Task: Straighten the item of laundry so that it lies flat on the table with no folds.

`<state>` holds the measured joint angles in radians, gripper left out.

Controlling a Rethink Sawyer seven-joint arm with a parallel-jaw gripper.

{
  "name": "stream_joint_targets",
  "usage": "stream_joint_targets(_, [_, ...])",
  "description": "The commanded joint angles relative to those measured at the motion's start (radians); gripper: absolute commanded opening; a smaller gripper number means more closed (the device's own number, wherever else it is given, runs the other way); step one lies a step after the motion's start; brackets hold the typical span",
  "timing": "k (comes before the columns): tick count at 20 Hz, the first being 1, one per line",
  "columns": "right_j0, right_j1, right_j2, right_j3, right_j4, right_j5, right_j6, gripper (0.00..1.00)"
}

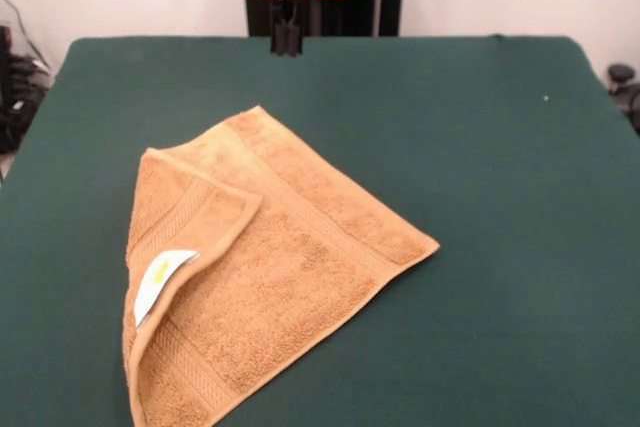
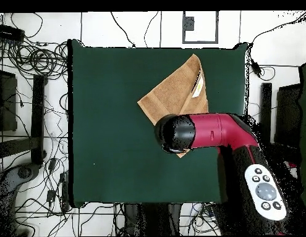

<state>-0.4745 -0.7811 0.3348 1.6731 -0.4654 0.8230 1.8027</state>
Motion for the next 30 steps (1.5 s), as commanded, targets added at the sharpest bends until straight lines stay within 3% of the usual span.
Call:
stream_joint_targets(1, [0.009, 0.084, 0.089, -0.008, -0.054, -0.203, -0.056, 0.0])
stream_joint_targets(13, [0.014, 0.216, 0.024, -0.116, -0.216, -0.384, -0.045, 0.0])
stream_joint_targets(21, [0.028, 0.247, -0.013, -0.161, -0.239, -0.325, -0.025, 0.0])
stream_joint_targets(22, [0.031, 0.25, -0.016, -0.167, -0.237, -0.308, -0.027, 1.0])
stream_joint_targets(27, [0.051, 0.261, -0.045, -0.189, -0.238, -0.218, -0.048, 1.0])
stream_joint_targets(30, [0.055, 0.266, -0.05, -0.195, -0.236, -0.226, -0.038, 1.0])
